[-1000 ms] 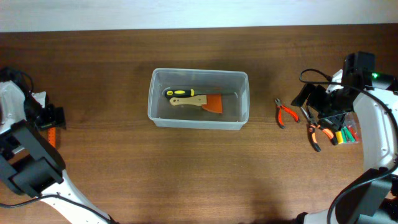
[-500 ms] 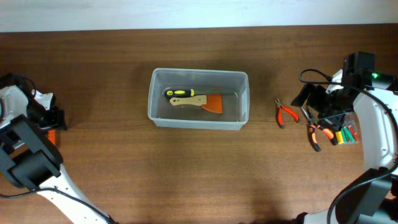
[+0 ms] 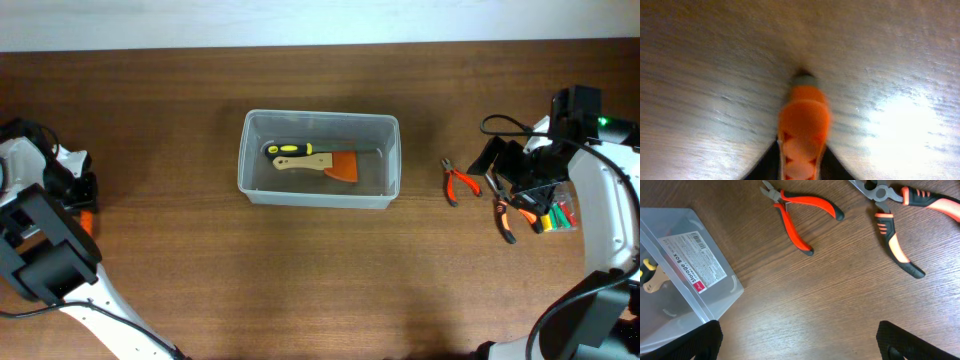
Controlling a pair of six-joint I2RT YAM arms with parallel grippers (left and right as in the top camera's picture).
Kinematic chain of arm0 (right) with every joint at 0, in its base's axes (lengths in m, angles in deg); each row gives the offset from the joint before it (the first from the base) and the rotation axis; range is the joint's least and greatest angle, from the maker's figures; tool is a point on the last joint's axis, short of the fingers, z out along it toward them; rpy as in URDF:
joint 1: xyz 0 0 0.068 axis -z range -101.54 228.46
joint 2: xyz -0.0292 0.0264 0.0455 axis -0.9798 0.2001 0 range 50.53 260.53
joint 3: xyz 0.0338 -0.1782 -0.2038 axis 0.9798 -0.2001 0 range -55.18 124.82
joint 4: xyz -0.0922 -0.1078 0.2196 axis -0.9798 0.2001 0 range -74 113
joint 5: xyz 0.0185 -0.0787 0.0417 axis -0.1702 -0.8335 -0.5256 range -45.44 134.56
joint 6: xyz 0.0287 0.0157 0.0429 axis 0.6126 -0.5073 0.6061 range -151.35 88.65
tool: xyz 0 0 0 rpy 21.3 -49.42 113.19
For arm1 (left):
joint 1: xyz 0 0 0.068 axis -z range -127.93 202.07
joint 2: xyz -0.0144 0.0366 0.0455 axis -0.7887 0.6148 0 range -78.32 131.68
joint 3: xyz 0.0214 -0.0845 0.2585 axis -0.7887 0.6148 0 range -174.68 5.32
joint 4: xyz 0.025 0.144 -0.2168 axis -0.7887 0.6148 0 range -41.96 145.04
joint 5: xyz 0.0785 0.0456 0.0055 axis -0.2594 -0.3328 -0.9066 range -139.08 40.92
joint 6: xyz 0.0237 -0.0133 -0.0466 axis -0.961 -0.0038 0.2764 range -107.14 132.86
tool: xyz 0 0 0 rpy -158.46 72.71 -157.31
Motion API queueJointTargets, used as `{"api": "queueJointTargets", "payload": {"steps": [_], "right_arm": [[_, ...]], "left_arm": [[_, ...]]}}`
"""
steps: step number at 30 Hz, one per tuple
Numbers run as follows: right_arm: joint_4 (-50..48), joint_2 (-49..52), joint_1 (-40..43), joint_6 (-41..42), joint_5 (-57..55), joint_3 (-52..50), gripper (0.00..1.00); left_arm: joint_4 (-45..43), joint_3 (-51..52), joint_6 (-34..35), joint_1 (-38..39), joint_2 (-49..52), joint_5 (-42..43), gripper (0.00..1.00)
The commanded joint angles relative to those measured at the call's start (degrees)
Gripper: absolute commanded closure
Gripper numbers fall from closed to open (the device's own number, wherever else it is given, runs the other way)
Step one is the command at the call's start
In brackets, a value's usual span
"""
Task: Pack container
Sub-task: 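Grasp the orange segmented tool with the left gripper, then carry the orange tool into the box and release it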
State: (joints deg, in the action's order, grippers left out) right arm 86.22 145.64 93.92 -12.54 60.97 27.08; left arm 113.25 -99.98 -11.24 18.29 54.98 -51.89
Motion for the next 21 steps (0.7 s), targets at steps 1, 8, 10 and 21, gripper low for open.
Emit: {"api": "queueJointTargets", "payload": {"steps": [1,8,10,21], "right_arm": [[0.1,0.2,0.3,-0.5,-0.5,0.9,0.02],[0.1,0.2,0.3,-0.5,-0.5,0.9,0.02],[0.1,0.2,0.3,-0.5,-0.5,0.9,0.02],[1.0,0.2,0.3,-0.5,-0.5,0.9,0.02]], "left_arm": [[3.0,-2.3,-0.5,0.9,2.2,0.1,0.95],[13.7,-16.1,-0.4,6.6,1.1,2.4,0.98],[16.8,-22.4,-0.5,9.6,0.4,6.5,0.98],[21.6,-55.9,-16.6,39.4,-2.3,14.1,0.98]]}}
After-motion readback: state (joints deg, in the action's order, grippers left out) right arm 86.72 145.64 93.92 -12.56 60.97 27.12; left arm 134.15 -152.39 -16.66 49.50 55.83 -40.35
